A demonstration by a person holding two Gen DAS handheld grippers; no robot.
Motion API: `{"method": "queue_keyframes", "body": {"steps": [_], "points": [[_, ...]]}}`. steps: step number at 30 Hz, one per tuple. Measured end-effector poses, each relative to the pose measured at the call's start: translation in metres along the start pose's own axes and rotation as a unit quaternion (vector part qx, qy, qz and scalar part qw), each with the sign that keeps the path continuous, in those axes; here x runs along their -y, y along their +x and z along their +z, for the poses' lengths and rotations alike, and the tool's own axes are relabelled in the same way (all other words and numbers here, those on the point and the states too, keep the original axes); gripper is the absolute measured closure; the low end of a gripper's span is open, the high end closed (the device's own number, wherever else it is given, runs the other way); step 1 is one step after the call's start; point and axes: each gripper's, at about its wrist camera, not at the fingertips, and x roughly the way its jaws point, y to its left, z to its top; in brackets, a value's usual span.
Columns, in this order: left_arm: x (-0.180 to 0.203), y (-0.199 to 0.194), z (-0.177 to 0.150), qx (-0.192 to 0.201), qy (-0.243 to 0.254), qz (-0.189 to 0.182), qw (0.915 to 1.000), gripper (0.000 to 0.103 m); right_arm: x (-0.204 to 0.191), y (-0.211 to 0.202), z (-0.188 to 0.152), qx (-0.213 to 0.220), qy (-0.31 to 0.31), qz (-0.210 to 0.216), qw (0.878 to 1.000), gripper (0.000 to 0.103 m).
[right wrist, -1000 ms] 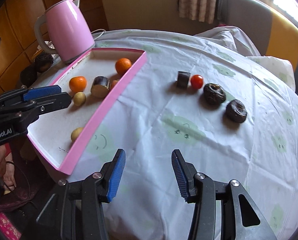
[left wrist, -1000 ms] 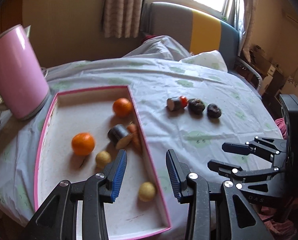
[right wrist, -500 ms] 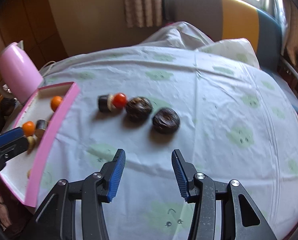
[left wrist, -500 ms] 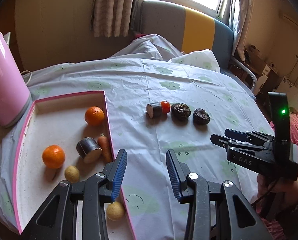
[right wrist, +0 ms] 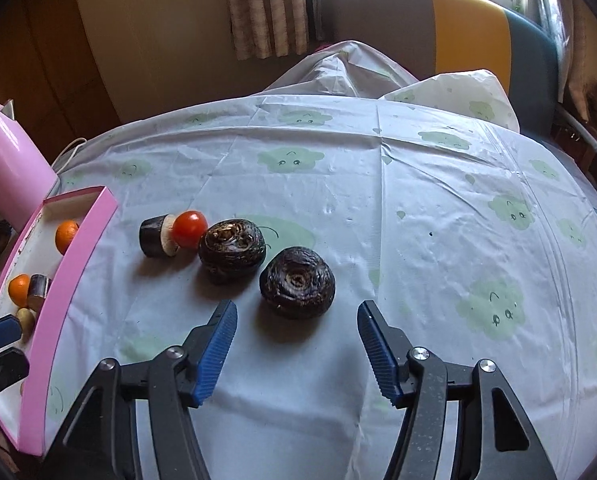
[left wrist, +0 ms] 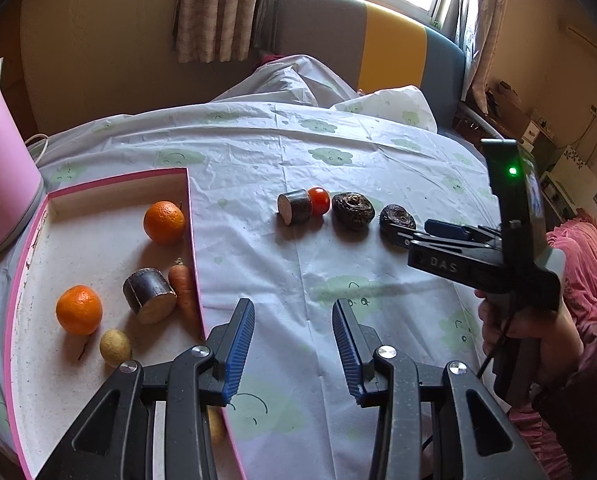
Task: Organize fruits
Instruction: 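Grasp the dark round taro root with the right tool while the left tool moves to the eggplant slice, then grasp the dark eggplant slice with the left tool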
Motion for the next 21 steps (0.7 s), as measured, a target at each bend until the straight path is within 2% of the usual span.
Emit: {"method": "queue_keyframes", "body": {"steps": [5, 7, 15, 21], "points": [[0.001, 0.01, 0.003, -0.009, -0.007, -0.003, 0.9999, 0.062, -0.002, 0.013, 0.007, 0.001, -0.007, -0.004, 1.0, 0.041], [0.002, 0.014, 0.004, -0.01, -0.009, -0.004, 0.9999, 0.062, -0.001, 0.017, 0.006, -0.001, -0.007, -0.001, 1.0, 0.059], [0.001, 0.032, 0.023, -0.019, -0.029, -0.003, 0.9994, 0.062, 0.004, 0.006, -0.01, 0.026, 0.001, -0.02, 0.999, 0.059], [-0.002, 0.053, 0.046, -0.031, -0.048, -0.007, 0.9984, 0.062, 0.009, 0.008, -0.011, 0.028, 0.011, -0.01, 0.999, 0.058]]}}
